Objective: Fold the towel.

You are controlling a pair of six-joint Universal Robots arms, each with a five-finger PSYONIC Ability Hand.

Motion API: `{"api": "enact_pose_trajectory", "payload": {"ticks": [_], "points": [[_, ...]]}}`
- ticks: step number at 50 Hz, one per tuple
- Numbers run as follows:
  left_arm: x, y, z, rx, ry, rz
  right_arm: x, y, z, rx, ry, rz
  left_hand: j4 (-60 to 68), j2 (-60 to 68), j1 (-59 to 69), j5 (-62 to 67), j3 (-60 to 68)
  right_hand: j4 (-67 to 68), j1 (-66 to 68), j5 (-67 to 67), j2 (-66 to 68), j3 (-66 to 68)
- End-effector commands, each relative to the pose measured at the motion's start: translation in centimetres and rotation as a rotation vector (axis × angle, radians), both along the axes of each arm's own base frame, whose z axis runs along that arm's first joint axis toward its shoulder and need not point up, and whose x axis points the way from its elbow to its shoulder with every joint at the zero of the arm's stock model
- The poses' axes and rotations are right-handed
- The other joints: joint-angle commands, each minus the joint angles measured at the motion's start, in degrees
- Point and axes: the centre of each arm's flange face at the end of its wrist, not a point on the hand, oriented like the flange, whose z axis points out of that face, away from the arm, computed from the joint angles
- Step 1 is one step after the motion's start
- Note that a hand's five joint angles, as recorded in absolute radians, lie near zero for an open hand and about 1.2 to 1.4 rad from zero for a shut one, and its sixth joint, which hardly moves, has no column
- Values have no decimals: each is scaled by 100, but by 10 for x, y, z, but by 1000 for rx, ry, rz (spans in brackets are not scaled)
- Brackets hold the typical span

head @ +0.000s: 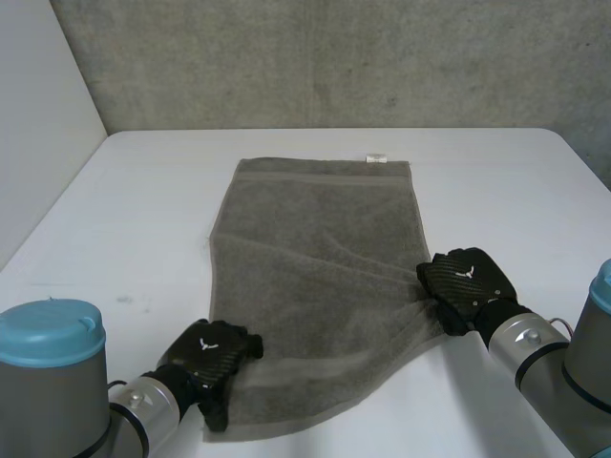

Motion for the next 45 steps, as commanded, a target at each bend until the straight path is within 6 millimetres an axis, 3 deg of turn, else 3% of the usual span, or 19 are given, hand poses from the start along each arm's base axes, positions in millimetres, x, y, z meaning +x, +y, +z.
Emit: {"api": "enact_pose_trajectory", "payload": {"ticks": [1,11,22,24,26,27,29,30,31,32,34,36,45], "points": [[-4,-9,4,-77,43,2,0,1,-1,2,3,1,2085,2107,2468,2367,2122,325,471,438,482,338],[-11,-20,6,-140,78,2,0,1,-2,-1,15,5,4000,4021,4383,4281,4036,325,471,438,482,338],[-21,-43,35,-260,147,19,0,-3,10,-30,8,-2,4003,4025,4386,4284,4040,325,471,438,482,338],[-21,-43,43,-279,162,20,1,-4,20,-54,-1,-3,4003,4025,4386,4284,4040,325,471,438,482,338],[-19,-40,72,-344,211,27,-1,2,55,-130,-24,-4,4003,4025,4386,4284,4040,325,471,438,482,338],[-19,-40,72,-344,211,27,-1,2,56,-131,-24,-4,4003,4025,4386,4284,4040,325,471,438,482,338],[-15,-35,101,-388,273,43,-2,9,90,-167,-41,-4,4003,4025,4386,4284,4040,325,471,438,482,338],[-15,-35,101,-388,273,43,-2,9,90,-167,-41,-4,4003,4025,4386,4284,4040,325,471,438,482,338],[-13,-32,114,-404,309,50,-4,12,101,-156,-42,-9,4003,4025,4386,4284,4040,325,471,438,482,338],[-13,-32,114,-404,309,50,-6,14,108,-128,-37,-13,4003,4025,4386,4284,4040,325,471,438,482,338],[-10,-29,133,-421,362,65,-7,18,113,-102,-29,-13,4003,4025,4386,4284,4040,325,471,438,482,338],[-8,-28,137,-415,367,70,-8,20,116,-73,-16,-12,4003,4025,4386,4284,4040,325,471,438,482,338],[-2,-18,126,-285,311,87,-13,30,117,13,19,-20,4003,4025,4386,4284,4040,325,471,438,482,338]]}}
